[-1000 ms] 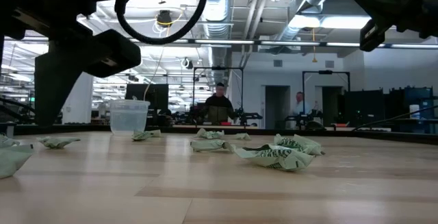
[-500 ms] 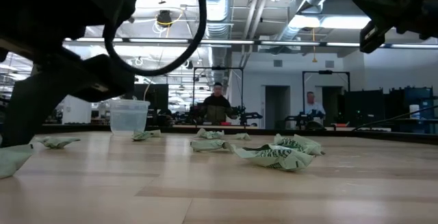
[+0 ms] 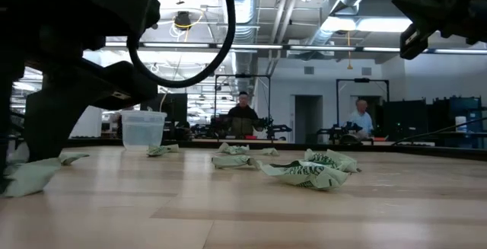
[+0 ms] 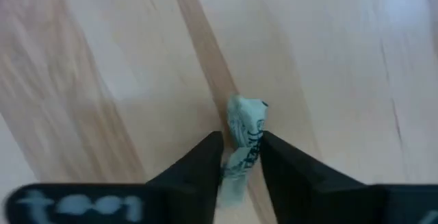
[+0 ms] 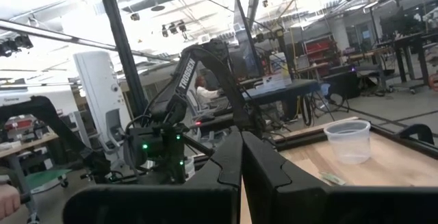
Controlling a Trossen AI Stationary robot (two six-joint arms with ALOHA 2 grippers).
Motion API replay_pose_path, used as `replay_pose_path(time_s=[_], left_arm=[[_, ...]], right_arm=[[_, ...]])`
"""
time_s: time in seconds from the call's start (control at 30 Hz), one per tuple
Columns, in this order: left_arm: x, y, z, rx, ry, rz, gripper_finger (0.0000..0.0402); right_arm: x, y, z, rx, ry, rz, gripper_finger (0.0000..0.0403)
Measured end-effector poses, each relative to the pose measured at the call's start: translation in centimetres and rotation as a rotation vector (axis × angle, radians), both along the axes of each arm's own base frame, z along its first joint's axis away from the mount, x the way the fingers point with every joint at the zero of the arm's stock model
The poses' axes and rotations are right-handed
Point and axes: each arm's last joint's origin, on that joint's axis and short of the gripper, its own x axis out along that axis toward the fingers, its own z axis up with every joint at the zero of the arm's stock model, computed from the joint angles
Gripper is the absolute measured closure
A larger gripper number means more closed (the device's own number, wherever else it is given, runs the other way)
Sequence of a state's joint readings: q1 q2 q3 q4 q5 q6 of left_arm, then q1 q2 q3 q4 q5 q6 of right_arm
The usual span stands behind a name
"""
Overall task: Pick and place Stevia / Truvia into bins
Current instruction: Put the stevia packet into the bottom transparent container
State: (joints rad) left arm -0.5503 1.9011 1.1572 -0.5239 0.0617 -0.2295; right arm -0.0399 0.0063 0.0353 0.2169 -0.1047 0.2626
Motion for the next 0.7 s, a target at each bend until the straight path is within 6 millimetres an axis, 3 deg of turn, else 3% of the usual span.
replay_pose_path(time_s=[0.17,0.4,0.7], left_arm=[[0.0,0.1,0.0,0.015,-0.007,0.023,0.0391],[0.1,0.1,0.5,0.032,0.018,0.074,0.0399],[-0.1,0.8,5.6,0.212,0.018,0.130,0.0401]], right_arm=[[0.0,0.0,0.0,0.000,0.000,0.000,0.0403],[0.0,0.0,0.0,0.000,0.000,0.000,0.0403],[0.0,0.0,0.0,0.000,0.000,0.000,0.0403]])
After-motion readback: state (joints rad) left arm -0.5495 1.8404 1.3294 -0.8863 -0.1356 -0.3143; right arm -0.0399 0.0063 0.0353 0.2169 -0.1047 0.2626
